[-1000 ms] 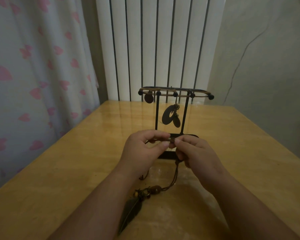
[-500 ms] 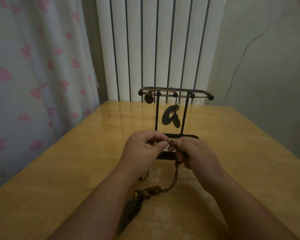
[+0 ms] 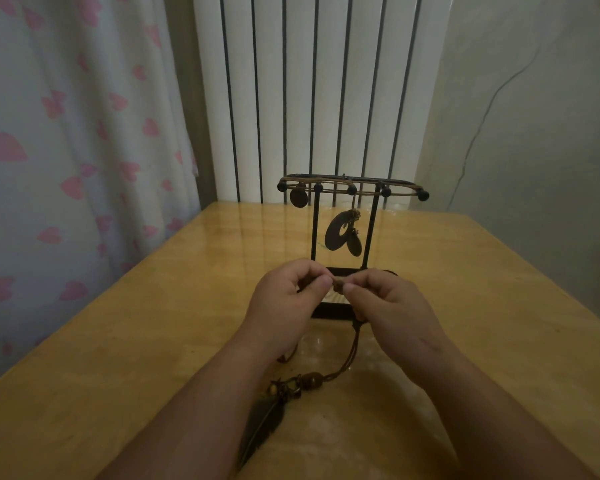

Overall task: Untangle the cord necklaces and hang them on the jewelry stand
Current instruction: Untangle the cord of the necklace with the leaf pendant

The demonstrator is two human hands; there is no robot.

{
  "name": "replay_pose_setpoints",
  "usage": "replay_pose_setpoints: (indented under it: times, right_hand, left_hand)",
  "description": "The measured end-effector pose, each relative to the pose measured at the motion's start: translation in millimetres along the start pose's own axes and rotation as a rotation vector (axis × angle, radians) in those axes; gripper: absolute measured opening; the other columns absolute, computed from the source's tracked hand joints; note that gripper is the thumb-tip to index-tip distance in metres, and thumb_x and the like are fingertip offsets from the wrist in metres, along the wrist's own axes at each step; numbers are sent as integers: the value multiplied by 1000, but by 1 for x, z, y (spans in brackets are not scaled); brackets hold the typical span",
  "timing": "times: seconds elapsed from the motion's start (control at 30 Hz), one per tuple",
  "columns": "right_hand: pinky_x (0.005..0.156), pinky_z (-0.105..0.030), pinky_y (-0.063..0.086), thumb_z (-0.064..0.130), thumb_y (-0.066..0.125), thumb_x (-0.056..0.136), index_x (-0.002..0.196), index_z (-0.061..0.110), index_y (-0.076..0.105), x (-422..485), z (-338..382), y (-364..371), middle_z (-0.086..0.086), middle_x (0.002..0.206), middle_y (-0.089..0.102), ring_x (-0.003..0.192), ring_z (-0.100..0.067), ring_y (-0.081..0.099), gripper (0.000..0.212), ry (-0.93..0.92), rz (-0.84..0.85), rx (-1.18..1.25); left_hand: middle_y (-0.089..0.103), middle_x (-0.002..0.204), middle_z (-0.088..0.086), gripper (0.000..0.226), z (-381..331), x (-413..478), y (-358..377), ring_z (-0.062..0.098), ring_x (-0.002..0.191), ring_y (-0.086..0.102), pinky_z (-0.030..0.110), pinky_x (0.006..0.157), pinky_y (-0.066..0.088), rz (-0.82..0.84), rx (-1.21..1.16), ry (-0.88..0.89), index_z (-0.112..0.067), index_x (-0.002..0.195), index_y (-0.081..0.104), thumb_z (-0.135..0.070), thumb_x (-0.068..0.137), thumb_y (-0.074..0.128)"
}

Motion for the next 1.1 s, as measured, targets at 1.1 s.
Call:
replay_pose_setpoints:
  times: [1.1]
  right_hand:
    - [60,-12,32,26,66,86,85,42,60,-1,2,-1,20,84,57,77,14,48,17,-155,-136,-266]
  left_hand:
    - [56,78,-11,18,7,1,5,-4,73,52,7,60,42,-43,196,58,-33,77,63,-18,86,68]
Point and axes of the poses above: each hand's wrist, its own x-axis towards the middle knuckle, its own y-axis out of the palm, z = x × y, the point moved 1 cm from there along x, towards the middle knuckle
